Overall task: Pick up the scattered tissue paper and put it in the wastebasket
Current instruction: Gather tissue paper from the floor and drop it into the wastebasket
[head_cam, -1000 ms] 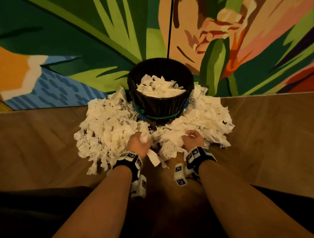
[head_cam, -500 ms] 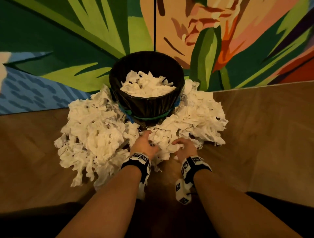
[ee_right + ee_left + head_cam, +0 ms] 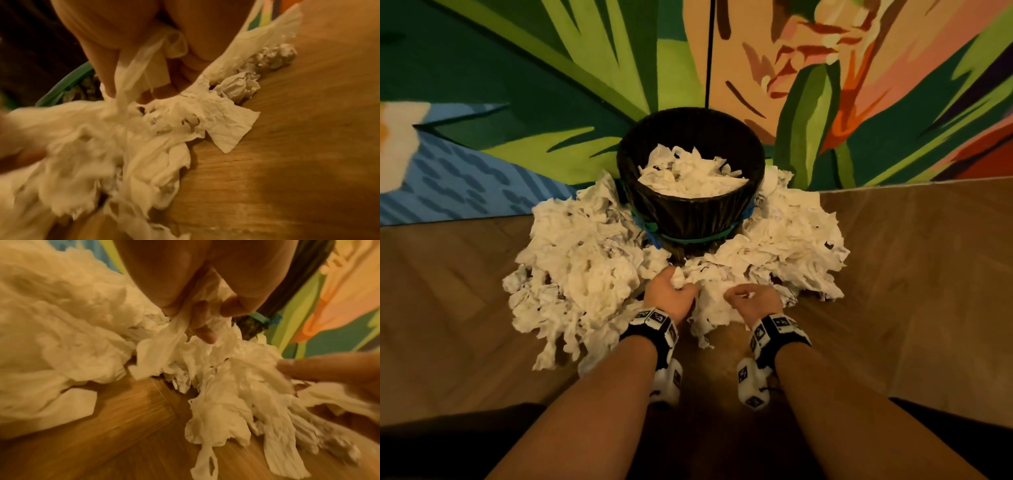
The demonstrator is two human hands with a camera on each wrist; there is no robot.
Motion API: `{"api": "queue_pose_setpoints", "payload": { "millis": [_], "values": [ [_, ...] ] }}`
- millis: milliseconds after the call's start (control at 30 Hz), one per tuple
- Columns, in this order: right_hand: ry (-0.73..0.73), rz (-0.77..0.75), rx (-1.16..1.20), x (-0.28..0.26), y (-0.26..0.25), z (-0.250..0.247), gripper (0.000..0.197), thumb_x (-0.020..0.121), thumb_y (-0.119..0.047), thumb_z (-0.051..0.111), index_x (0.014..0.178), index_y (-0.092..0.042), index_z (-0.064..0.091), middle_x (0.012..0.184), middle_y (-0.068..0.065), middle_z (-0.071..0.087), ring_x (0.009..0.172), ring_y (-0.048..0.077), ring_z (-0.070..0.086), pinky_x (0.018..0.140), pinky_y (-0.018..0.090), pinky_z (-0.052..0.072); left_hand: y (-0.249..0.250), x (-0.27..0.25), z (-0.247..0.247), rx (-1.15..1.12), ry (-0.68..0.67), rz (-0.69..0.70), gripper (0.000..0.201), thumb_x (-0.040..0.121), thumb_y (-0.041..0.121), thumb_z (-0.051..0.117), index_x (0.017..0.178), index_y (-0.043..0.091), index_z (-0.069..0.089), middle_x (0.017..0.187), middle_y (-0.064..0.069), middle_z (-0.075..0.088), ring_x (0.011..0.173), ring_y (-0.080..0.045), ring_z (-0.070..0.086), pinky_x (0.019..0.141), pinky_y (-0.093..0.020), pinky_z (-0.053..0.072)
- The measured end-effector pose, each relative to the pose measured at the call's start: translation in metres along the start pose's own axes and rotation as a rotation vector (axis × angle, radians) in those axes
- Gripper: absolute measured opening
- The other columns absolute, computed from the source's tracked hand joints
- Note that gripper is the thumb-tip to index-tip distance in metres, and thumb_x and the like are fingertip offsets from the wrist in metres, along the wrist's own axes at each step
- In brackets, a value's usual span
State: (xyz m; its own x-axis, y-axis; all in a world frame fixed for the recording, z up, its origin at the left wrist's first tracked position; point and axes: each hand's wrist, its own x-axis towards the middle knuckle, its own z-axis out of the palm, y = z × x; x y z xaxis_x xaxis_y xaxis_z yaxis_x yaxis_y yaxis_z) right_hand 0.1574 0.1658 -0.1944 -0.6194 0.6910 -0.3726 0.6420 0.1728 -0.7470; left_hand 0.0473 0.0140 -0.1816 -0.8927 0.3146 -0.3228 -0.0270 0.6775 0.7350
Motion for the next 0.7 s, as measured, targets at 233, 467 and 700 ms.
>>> {"api": "queue_pose_setpoints", "payload": {
  "millis": [233,467,700],
  "values": [
    [0.049,0.170,0.210,0.007,-0.018,-0.010,0.038,0.101,-0.028,0.051,0.136,-0.014,0.055,0.147,0.010,0.047,0.132,0.029,0.046,0.105,0.034,0.037,-0.004,-0.002,-0.031,-0.347,0.117,-0.071,0.059,0.102,0.024,0.041,0.156,0.021,0.019,0.112,-0.006,0.062,0.094,-0.024,0.060,0.080,-0.029,0.044],
    [0.174,0.188,0.401,0.007,-0.032,-0.014,0.022,0.086,-0.032,0.072,0.097,-0.019,0.059,0.128,0.018,0.060,0.107,0.035,0.058,0.097,0.048,0.048,0.012,-0.010,-0.051,-0.270,0.050,0.031,0.063,0.092,0.024,0.068,0.146,0.020,0.037,0.140,-0.001,0.052,0.124,-0.022,0.052,0.099,-0.023,0.039],
    [0.275,-0.081,0.452,0.002,-0.075,-0.035,0.016,0.085,-0.045,0.070,0.077,-0.032,0.067,0.078,-0.011,0.069,0.072,0.003,0.060,0.070,0.025,0.047,0.039,-0.002,-0.090,-0.593,0.224,0.084,0.014,0.104,0.029,0.043,0.112,0.022,0.052,0.101,-0.004,0.063,0.059,-0.027,0.065,0.039,-0.027,0.047]
  ]
}}
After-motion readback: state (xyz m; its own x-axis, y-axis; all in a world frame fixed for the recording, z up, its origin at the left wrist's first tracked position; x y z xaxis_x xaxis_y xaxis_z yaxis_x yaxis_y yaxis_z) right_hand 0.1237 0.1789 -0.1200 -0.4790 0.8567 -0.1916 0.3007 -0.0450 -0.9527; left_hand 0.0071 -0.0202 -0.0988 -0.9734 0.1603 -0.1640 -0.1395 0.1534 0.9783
